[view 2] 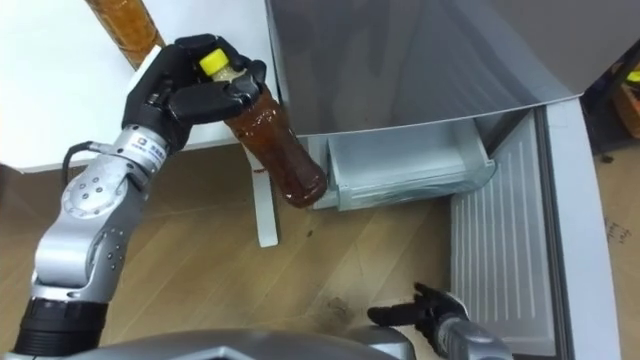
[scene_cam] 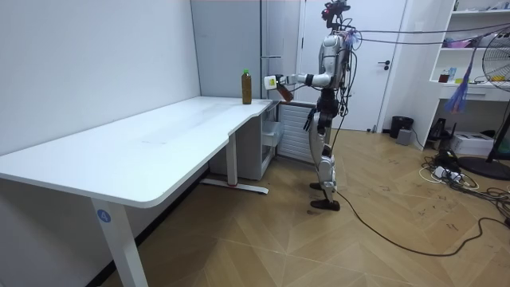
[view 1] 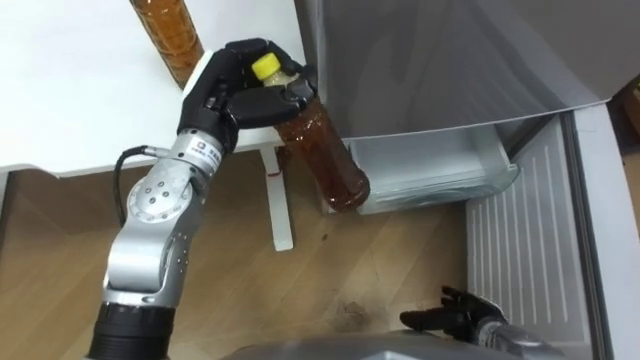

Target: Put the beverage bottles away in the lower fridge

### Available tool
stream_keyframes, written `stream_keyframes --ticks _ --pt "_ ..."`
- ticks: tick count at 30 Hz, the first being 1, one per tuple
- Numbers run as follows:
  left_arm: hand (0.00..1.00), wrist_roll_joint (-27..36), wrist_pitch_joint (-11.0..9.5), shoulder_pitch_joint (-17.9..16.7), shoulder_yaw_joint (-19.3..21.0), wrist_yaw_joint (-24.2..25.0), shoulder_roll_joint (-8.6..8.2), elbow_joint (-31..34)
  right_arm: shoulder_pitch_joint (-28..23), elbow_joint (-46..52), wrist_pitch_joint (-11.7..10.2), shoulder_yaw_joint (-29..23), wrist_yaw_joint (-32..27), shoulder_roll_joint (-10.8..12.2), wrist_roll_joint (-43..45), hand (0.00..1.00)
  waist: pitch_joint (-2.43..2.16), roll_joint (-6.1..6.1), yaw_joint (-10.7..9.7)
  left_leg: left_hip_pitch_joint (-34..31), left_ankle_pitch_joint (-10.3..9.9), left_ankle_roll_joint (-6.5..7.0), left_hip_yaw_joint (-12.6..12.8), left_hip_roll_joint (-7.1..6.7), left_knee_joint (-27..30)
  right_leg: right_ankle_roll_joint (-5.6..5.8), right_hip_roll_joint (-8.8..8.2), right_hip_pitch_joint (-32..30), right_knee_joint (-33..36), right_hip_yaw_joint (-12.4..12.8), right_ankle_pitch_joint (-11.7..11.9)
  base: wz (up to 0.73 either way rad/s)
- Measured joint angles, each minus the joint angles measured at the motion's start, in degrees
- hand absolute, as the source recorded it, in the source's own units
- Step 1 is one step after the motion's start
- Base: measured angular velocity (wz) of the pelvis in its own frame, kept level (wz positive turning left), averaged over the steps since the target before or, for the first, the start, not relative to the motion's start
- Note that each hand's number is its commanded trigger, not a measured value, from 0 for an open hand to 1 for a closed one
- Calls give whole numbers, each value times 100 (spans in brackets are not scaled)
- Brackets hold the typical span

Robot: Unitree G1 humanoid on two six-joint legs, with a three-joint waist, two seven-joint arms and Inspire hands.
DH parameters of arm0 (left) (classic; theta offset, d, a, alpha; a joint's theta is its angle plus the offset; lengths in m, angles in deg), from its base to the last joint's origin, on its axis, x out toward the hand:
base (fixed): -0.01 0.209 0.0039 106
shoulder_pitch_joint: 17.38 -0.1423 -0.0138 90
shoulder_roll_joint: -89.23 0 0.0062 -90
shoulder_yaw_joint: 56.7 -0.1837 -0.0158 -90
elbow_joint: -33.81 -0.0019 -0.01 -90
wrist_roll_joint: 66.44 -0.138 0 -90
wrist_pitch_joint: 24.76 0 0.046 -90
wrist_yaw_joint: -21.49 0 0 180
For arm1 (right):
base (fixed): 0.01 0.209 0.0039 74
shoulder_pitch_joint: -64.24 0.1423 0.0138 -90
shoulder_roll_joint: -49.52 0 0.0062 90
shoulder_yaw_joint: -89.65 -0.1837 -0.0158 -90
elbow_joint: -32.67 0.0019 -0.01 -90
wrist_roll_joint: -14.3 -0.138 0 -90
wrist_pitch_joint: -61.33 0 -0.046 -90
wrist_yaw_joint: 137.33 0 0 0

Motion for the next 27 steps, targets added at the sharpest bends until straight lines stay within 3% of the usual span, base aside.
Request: stream_keyframes --ticks 2,4,11,19,27 --pt "100 4 0 -3 -105 47 -13 -25 1 371 98 159 139 25 322 0 0 4 91 0 0 0 0 -2 2 0 -3 -9 13 -6 0 -3" --pt "100 53 3 -16 -204 106 -13 -94 -84 1306 335 307 331 26 684 0 1 7 185 7 0 0 -4 0 12 2 -6 -25 73 -30 -1 2" --pt "100 70 2 -22 -217 173 -4 -125 -227 2985 308 609 899 29 1039 0 3 13 384 27 0 0 -68 0 23 1 -16 18 89 -128 0 5" --pt "100 80 -177 -23 -233 170 39 -353 -219 3054 288 753 1259 19 1040 0 10 16 459 6 0 0 -77 -1 25 2 -22 -31 166 -152 -2 2" --pt "100 86 -197 -27 -325 184 97 -509 -219 3062 242 755 1582 23 1043 0 11 10 523 -19 0 0 -77 -4 25 3 -27 -57 163 -152 -5 0"
